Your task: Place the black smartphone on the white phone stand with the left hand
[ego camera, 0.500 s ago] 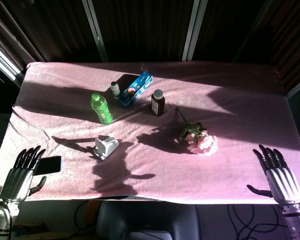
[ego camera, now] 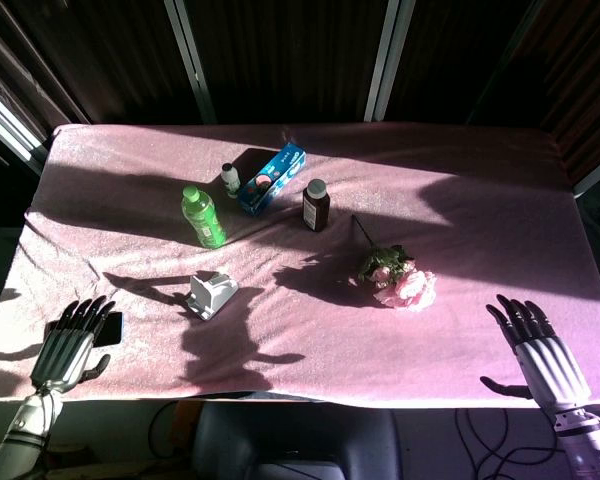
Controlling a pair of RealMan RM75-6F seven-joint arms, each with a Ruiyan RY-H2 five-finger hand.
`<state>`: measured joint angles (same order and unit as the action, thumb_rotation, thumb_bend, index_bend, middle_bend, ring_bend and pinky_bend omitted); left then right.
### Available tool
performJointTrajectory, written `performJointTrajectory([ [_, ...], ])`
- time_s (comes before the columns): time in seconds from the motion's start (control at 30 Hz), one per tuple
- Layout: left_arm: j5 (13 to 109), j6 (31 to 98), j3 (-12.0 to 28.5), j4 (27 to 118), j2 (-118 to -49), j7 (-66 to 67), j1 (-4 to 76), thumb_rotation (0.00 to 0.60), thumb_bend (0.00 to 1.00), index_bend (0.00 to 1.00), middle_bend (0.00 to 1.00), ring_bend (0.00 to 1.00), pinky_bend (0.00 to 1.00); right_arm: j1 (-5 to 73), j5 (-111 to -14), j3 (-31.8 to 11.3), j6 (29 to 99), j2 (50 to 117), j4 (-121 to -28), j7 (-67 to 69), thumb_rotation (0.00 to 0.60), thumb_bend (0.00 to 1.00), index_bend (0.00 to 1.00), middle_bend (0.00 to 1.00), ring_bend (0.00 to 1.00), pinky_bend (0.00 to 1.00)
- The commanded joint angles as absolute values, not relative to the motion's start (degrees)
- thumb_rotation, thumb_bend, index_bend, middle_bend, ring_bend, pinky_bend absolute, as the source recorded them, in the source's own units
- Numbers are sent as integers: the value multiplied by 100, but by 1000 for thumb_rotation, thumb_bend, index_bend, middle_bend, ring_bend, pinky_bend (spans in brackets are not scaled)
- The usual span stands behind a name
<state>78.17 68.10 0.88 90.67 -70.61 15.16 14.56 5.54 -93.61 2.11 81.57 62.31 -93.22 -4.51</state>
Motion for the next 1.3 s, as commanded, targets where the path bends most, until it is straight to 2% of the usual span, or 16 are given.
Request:
performJointTrajectory([
  [0.03, 6555, 5957, 397, 9107, -7168, 2406, 1889, 600, 322, 0, 0, 0, 0, 560, -9369, 214, 8152, 6219, -9330, -425, 600, 187, 0, 0, 0, 0],
  [0.2, 5639, 5542, 396, 9047, -7151, 2914, 2112, 600, 329, 0, 0, 0, 0, 580, -9370, 208, 8132, 6219, -9326, -414, 600, 187, 0, 0, 0, 0],
  [0.5, 5049, 5203, 392, 8736, -7268, 2925, 2399, 600, 309, 0, 8, 0, 8, 596, -9537, 258, 8184, 6203, -9329, -301, 600, 187, 0, 0, 0, 0],
  [0.7, 4862, 5053, 367, 8584, -7314, 2839, 2541, 600, 309, 30, 127, 6, 58, 557, -9557, 250, 8280, 6253, -9280, -317, 600, 187, 0, 0, 0, 0],
  [0.8, 4758, 5027, 340, 8551, -7328, 2876, 2611, 600, 309, 131, 274, 84, 80, 562, -9540, 243, 8269, 6254, -9281, -314, 600, 187, 0, 0, 0, 0],
  [0.9, 4727, 5010, 313, 8506, -7348, 2874, 2671, 600, 309, 259, 441, 206, 98, 560, -9546, 247, 8274, 6252, -9286, -321, 600, 187, 0, 0, 0, 0],
  [1.07, 4707, 4915, 263, 8471, -7339, 2816, 2755, 600, 308, 485, 790, 481, 149, 566, -9519, 240, 8252, 6264, -9284, -340, 600, 187, 0, 0, 0, 0],
  [1.3, 5277, 5344, 259, 8585, -7255, 2365, 2607, 600, 324, 653, 981, 681, 241, 579, -9498, 235, 8223, 6274, -9291, -368, 600, 187, 0, 0, 0, 0],
])
